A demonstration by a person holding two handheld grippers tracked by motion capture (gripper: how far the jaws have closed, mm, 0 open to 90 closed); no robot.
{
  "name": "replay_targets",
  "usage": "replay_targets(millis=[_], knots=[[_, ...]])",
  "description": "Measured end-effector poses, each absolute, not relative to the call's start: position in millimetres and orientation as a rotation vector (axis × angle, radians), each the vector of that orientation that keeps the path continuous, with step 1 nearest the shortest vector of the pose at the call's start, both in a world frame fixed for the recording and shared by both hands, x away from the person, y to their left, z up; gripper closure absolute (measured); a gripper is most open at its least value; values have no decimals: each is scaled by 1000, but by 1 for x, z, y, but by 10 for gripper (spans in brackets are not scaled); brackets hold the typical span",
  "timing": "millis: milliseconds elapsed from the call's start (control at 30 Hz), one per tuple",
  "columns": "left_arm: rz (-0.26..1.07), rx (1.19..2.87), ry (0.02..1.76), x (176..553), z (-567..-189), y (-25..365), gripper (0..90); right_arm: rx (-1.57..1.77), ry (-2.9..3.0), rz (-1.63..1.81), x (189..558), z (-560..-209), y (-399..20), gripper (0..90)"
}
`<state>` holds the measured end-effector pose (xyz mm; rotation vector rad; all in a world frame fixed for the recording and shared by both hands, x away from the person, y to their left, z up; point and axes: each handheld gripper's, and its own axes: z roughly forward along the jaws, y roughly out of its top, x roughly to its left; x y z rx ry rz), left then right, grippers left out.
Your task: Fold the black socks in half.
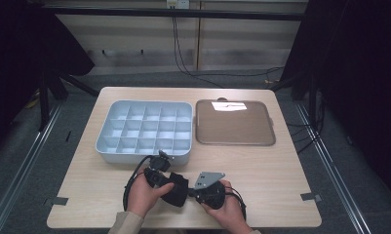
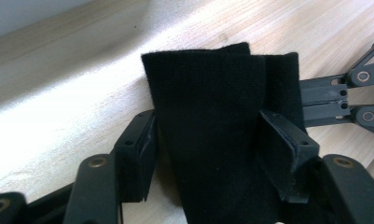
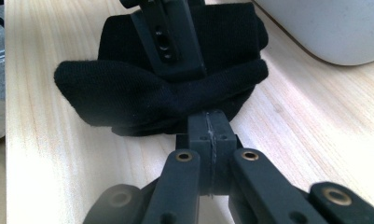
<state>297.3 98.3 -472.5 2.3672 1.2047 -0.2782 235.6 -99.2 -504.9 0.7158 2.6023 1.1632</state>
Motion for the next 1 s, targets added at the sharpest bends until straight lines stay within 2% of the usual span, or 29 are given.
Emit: replay_targets(millis=[100, 333, 867, 1000], knots=[[-275, 2367, 1187, 296, -472, 98, 483, 713, 2601, 1159, 235, -505, -99, 900], [-276, 2375, 1173, 293, -466, 94, 667, 712, 2606, 1162, 236, -505, -99, 900], [-339, 2354, 1199, 299, -460, 100, 687, 712, 2600, 1173, 235, -505, -100, 900], [-335, 2355, 1202, 299, -457, 102, 686, 718, 2591, 1176, 236, -506, -101, 869]])
